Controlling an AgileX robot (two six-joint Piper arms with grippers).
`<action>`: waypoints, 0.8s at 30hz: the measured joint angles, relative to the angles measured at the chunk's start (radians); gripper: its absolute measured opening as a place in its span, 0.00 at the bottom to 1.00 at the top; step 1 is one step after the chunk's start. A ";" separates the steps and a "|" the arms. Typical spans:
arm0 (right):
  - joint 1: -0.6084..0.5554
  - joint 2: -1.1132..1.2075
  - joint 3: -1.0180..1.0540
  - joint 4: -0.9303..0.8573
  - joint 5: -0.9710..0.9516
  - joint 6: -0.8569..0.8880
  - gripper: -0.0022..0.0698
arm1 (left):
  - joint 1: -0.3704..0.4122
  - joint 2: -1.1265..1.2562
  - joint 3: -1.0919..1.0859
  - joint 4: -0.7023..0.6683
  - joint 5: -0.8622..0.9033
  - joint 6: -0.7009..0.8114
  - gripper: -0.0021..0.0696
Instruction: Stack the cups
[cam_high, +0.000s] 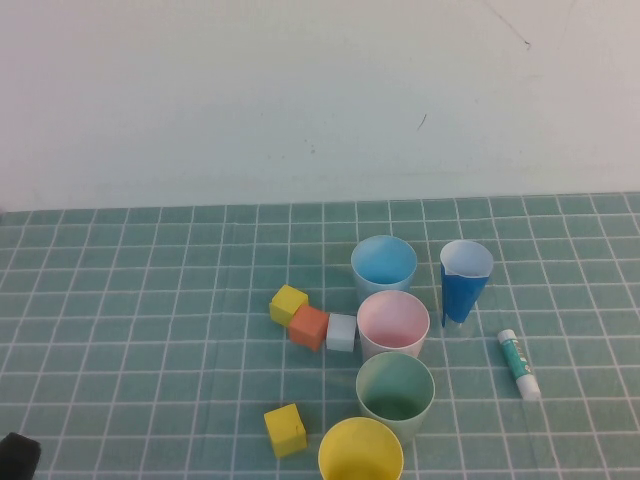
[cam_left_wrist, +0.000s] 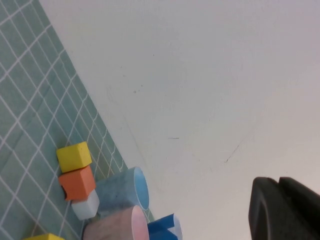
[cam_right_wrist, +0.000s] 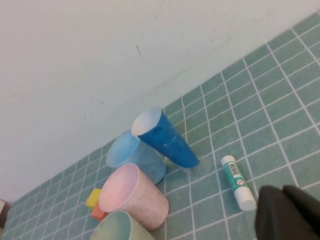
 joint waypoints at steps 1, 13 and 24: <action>0.000 0.000 0.000 0.008 0.000 0.000 0.03 | 0.000 0.000 0.000 0.000 -0.005 0.000 0.03; 0.000 0.000 0.000 0.027 0.073 -0.081 0.03 | 0.000 0.070 -0.163 0.145 0.118 0.334 0.03; 0.000 -0.002 0.000 0.027 0.078 -0.110 0.03 | -0.008 0.670 -0.743 0.608 0.480 0.517 0.03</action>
